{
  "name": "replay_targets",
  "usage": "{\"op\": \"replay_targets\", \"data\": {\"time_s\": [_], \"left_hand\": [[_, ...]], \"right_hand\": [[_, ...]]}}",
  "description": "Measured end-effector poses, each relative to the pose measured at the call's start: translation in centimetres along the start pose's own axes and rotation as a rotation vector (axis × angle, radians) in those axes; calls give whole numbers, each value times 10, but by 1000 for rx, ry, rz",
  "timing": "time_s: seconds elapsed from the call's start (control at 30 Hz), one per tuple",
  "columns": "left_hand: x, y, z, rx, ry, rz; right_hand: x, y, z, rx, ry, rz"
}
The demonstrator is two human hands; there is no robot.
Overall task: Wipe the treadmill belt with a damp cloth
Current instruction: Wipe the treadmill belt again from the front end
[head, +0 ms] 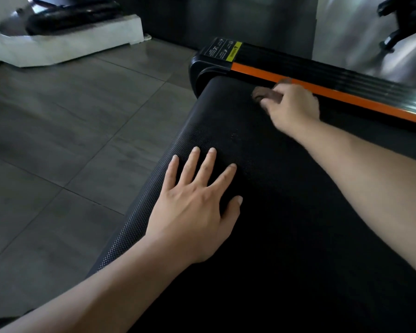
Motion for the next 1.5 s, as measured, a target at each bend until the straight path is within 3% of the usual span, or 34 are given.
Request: {"op": "replay_targets", "data": {"time_s": [0.07, 0.13, 0.27, 0.33, 0.5, 0.7, 0.8, 0.87, 0.9, 1.03, 1.1, 1.23, 1.27, 1.4, 1.5], "left_hand": [[-1, 1, 0, 7, 0, -5], [0, 0, 1, 7, -3, -5], [0, 1, 1, 11, -9, -7], [0, 0, 0, 3, -10, -8], [1, 1, -1, 0, -13, -11], [1, 1, -1, 5, -18, -19], [0, 1, 0, 5, -15, -20], [1, 1, 0, 0, -15, -15], [1, 1, -1, 1, -18, -13], [2, 2, -1, 2, -26, -13], [2, 1, -1, -1, -26, -13], [1, 2, 0, 1, -24, -9], [1, 1, 0, -1, -26, -6], [2, 1, -1, 2, -27, -6], [2, 1, 0, 2, -29, -10]], "right_hand": [[-22, -6, -13, -44, 198, 50], [-23, -5, -8, -36, 249, 26], [0, 1, 28, 99, -54, -151], [-4, -4, 30, 83, -134, -87], [-30, -13, 2, -42, 145, 2], [-3, -10, 59, 130, -215, -144], [-21, -19, 32, 13, -41, -9], [-32, -20, 24, -41, 130, -29], [-27, -19, 29, -47, 126, -45], [-2, -21, 80, 88, -190, -165], [-10, -28, 82, 91, -241, -91], [-47, -30, 50, -7, 63, -45], [-44, -30, 53, -12, 64, -65], [-13, -30, 112, 118, -180, -188], [-17, -40, 127, 75, -267, -118]]}}
Point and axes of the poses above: each hand's wrist, its own z-axis away from the middle knuckle, its own y-axis out of the palm, x = y × z, the point moved 7 cm from there along -z, towards the middle knuckle, and after that the axes turned 13 degrees about z, right-handed, at the moved point
